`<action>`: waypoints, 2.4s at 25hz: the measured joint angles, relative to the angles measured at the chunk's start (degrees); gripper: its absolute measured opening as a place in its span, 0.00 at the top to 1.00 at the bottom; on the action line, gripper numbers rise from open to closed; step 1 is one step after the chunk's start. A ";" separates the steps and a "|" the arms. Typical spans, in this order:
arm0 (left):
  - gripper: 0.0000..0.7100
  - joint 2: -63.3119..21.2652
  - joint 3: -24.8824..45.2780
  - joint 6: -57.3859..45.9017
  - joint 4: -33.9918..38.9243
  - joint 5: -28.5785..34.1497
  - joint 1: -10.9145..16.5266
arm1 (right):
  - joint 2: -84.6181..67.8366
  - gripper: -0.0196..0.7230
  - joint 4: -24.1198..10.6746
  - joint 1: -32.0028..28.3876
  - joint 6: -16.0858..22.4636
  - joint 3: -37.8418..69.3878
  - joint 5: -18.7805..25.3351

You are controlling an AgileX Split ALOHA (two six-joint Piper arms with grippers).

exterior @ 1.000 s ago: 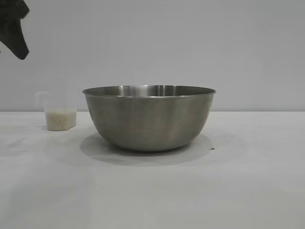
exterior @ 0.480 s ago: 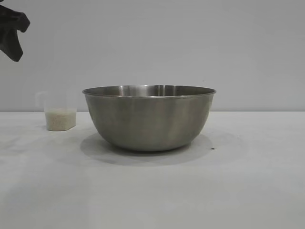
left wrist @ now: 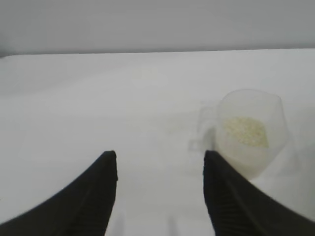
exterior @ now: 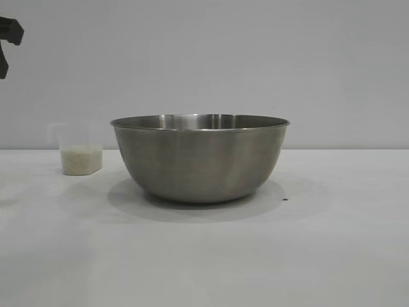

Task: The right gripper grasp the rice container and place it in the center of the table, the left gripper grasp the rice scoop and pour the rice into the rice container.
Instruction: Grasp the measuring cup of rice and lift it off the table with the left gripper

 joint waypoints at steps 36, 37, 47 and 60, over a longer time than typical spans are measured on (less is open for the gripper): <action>0.45 27.54 4.27 -14.40 15.03 -36.19 0.00 | 0.00 0.49 0.10 0.00 0.62 0.00 0.00; 0.45 28.00 4.02 -14.40 15.03 -36.19 0.00 | 0.00 0.49 0.10 0.00 0.62 0.00 0.00; 0.45 31.04 -2.10 -17.03 17.69 -36.37 2.61 | 0.00 0.49 0.20 0.00 0.62 0.00 0.00; 0.45 35.81 -9.17 -17.12 19.89 -34.11 2.87 | 0.00 0.49 0.31 0.00 0.72 0.00 0.00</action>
